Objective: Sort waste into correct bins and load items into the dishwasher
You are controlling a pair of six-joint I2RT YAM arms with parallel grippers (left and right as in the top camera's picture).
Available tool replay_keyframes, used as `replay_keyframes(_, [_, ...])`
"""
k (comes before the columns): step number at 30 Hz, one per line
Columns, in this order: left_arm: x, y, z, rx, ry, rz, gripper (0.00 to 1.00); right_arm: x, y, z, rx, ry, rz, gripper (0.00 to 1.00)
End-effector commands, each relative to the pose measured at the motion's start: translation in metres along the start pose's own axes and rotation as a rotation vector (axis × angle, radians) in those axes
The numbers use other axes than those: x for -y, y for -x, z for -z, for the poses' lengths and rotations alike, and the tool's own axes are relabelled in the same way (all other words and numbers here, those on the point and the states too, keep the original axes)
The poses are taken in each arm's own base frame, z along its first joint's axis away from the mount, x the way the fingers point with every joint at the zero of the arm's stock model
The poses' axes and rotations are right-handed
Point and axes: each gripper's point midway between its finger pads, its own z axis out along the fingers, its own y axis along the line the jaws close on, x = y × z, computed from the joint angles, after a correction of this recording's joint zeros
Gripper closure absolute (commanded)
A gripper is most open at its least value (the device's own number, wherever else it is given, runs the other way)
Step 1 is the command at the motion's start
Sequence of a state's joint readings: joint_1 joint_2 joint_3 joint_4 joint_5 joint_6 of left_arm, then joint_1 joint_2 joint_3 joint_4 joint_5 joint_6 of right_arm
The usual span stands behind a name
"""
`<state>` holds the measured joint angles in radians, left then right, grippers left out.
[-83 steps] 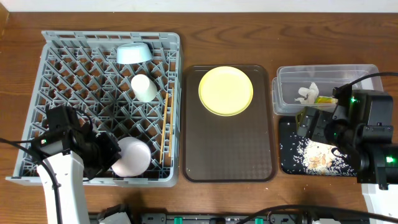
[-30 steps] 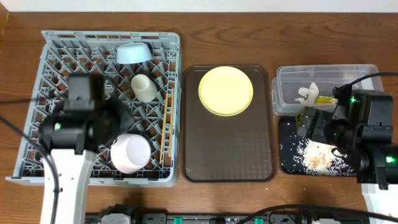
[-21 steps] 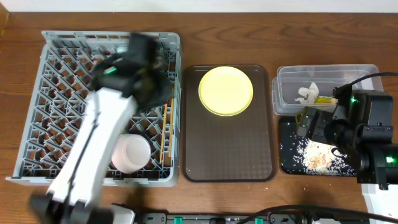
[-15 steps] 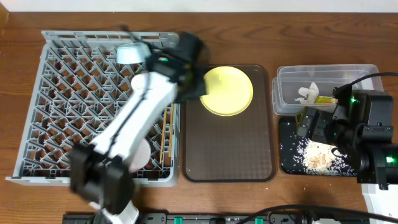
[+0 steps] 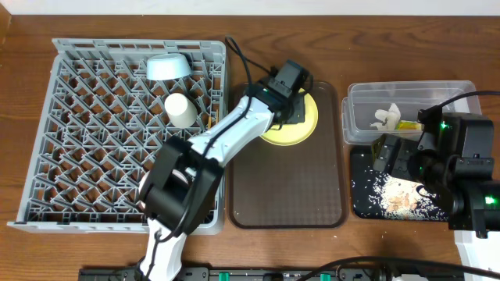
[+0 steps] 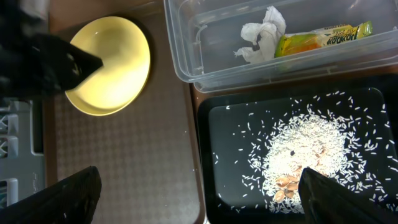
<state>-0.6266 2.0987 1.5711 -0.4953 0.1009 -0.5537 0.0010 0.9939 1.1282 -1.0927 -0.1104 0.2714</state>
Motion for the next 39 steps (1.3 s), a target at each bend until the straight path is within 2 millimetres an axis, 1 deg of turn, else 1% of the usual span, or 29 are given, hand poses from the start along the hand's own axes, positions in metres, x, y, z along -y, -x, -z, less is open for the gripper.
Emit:
replay_keyframes(1, [-0.019, -0.012, -0.016, -0.047, 0.086, 0.008, 0.84, 0.001, 0.001, 0.001, 0.004, -0.007, -0.008, 0.01])
replay_keyframes(3, [-0.031, -0.030, -0.019, -0.117, 0.135, 0.010, 0.84, 0.001, 0.001, 0.001, 0.004, -0.007, -0.008, 0.01])
replay_keyframes(5, [-0.044, -0.049, -0.015, -0.197, 0.187, 0.013, 0.85, 0.001, 0.001, 0.001, 0.004, -0.007, -0.008, 0.01])
replay_keyframes(7, [-0.052, -0.067, -0.008, -0.276, 0.218, 0.018, 0.85, 0.001, 0.001, 0.001, 0.004, -0.007, -0.008, 0.01])
replay_keyframes(9, [-0.052, -0.090, 0.000, -0.393, 0.201, 0.014, 0.85, 0.001, 0.001, 0.001, 0.004, -0.007, -0.008, 0.01])
replay_keyframes(12, [-0.051, -0.115, 0.012, -0.513, 0.187, -0.010, 0.85, 0.001, 0.001, 0.001, 0.004, -0.007, -0.008, 0.01])
replay_keyframes(15, [-0.057, -0.138, 0.026, -0.607, 0.242, -0.023, 0.85, 0.001, 0.001, 0.001, 0.004, -0.007, -0.008, 0.01])
replay_keyframes(17, [-0.058, -0.149, 0.033, -0.644, 0.266, -0.035, 0.85, 0.001, 0.001, 0.001, 0.004, -0.007, -0.008, 0.01])
replay_keyframes(18, [-0.057, -0.152, 0.034, -0.654, 0.272, -0.052, 0.89, 0.001, 0.001, 0.001, 0.004, -0.007, -0.008, 0.01])
replay_keyframes(19, [-0.057, -0.154, 0.035, -0.652, 0.281, -0.071, 0.92, 0.001, 0.001, 0.001, 0.004, -0.007, -0.008, 0.01])
replay_keyframes(21, [-0.057, -0.153, 0.035, -0.625, 0.313, -0.109, 0.92, 0.001, 0.001, 0.001, 0.004, -0.007, -0.008, 0.01])
replay_keyframes(23, [-0.058, -0.147, 0.039, -0.579, 0.348, -0.131, 0.92, 0.001, 0.001, 0.001, 0.004, -0.007, -0.008, 0.01])
replay_keyframes(25, [-0.057, -0.140, 0.047, -0.531, 0.364, -0.139, 0.92, 0.001, 0.001, 0.001, 0.004, -0.007, -0.008, 0.01])
replay_keyframes(29, [-0.043, -0.121, 0.071, -0.413, 0.339, -0.127, 0.92, 0.001, 0.001, 0.001, 0.004, -0.007, -0.008, 0.01])
replay_keyframes(32, [-0.024, -0.106, 0.090, -0.324, 0.264, -0.139, 0.91, 0.001, 0.001, 0.001, 0.004, -0.007, -0.008, 0.01])
replay_keyframes(33, [-0.017, -0.099, 0.097, -0.286, 0.233, -0.140, 0.74, 0.001, 0.001, 0.001, 0.004, -0.007, -0.008, 0.01])
replay_keyframes(34, [-0.011, -0.093, 0.102, -0.255, 0.207, -0.139, 0.49, 0.001, 0.001, 0.001, 0.004, -0.007, -0.008, 0.01])
replay_keyframes(35, [-0.006, -0.089, 0.107, -0.230, 0.183, -0.139, 0.38, 0.001, 0.001, 0.001, 0.004, -0.007, -0.008, 0.01])
replay_keyframes(37, [0.001, -0.080, 0.117, -0.185, 0.148, -0.138, 0.38, 0.001, 0.001, 0.001, 0.004, -0.007, -0.008, 0.01])
replay_keyframes(39, [0.009, -0.071, 0.124, -0.135, 0.109, -0.138, 0.23, 0.001, 0.001, 0.001, 0.004, -0.007, -0.008, 0.01])
